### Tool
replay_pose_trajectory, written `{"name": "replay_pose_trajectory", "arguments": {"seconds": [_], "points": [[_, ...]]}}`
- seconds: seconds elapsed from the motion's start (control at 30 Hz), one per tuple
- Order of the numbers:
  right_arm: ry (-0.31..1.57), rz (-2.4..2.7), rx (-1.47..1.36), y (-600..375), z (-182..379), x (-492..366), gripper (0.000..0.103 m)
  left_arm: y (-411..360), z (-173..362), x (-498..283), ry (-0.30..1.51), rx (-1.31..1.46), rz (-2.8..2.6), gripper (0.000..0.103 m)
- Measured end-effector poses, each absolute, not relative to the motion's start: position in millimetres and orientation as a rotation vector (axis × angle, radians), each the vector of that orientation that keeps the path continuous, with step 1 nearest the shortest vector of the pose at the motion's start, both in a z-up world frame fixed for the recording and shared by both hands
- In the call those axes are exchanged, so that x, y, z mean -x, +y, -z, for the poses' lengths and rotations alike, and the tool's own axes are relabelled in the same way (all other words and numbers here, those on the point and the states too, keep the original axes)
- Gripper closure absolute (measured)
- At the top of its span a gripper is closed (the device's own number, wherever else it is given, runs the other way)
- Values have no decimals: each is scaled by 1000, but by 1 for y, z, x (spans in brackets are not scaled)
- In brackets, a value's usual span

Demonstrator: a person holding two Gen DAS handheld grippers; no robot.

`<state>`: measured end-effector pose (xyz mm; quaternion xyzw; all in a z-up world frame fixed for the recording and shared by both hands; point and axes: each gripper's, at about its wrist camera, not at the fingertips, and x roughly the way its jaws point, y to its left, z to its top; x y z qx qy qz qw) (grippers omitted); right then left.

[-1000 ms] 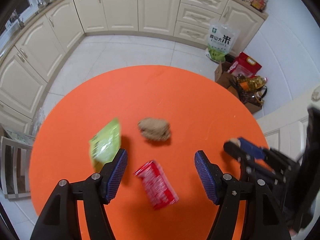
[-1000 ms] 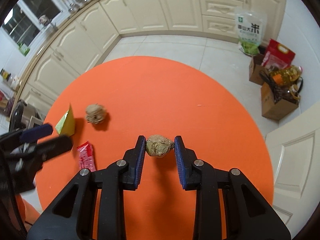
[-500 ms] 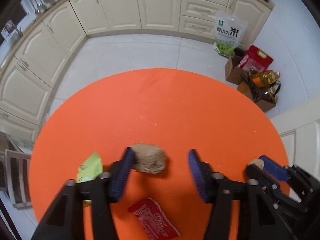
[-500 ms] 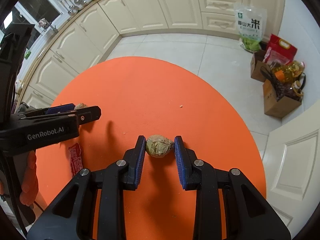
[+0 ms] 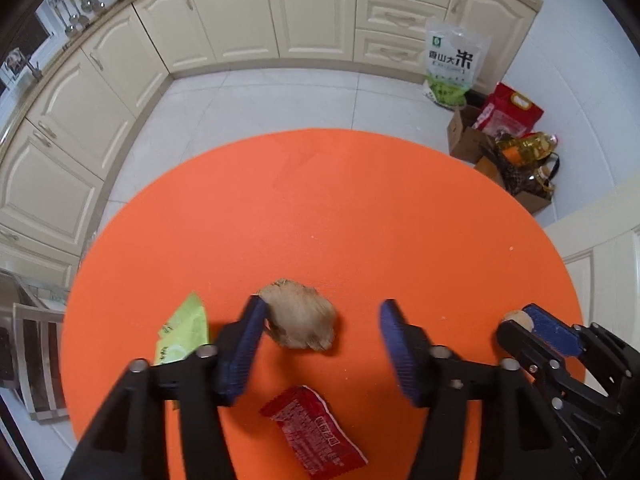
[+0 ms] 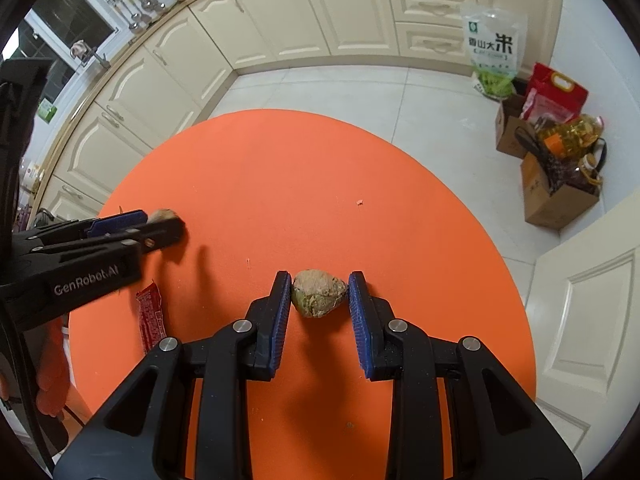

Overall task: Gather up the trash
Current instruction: 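Grasp the larger brown lump with the left tool while the right tool holds the ball, then carry the brown lump in the left tool while the right tool carries the ball to the wastebasket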

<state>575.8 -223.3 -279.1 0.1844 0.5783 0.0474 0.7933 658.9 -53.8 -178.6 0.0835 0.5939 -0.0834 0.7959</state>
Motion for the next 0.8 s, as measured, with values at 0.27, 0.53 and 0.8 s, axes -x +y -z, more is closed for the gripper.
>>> {"name": "replay_pose_trajectory", "arguments": {"seconds": [0.27, 0.53, 0.8], "points": [[1256, -107, -380, -222, 279, -575, 75, -52, 194, -674, 1289, -145, 114, 44], [1258, -98, -390, -223, 279, -574, 75, -56, 191, -658, 1261, -165, 137, 65], [1273, -104, -408, -230, 273, -562, 76, -77, 187, -619, 1261, -204, 158, 65]]}}
